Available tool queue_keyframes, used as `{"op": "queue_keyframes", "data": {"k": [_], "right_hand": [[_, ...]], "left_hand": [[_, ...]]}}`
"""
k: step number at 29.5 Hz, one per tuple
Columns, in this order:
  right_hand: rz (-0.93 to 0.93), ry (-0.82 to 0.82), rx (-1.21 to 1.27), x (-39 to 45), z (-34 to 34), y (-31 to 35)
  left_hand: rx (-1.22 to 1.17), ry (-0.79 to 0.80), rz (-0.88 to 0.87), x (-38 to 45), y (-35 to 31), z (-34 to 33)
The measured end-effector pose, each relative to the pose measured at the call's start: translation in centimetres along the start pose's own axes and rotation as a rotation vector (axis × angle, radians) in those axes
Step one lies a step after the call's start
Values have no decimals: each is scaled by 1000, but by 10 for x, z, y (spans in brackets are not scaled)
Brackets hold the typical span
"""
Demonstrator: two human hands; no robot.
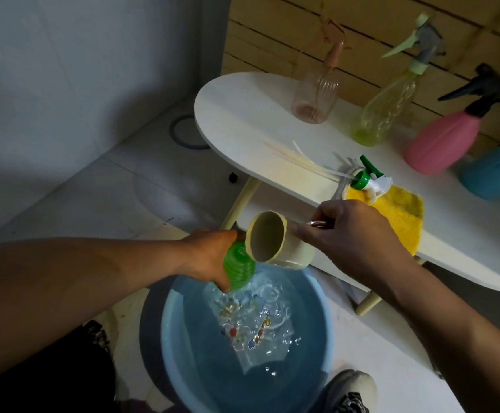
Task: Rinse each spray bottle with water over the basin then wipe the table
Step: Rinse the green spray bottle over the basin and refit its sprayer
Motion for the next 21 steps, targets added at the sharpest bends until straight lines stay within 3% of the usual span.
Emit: {"op": "queue_keyframes", "data": {"k": [21], "right_hand": [[144, -135, -162, -8, 22, 23]], "left_hand": [[-8, 13, -35, 3, -2, -6]]}}
Point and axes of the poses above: each hand's wrist, its own x-axis towards the middle knuckle, its own z-axis out of the back of the hand, y = z × x, the point moved 9 cm from there along x, towards the middle knuckle, and after that the axes turned 15 degrees about -y, right-handed, at the moved point
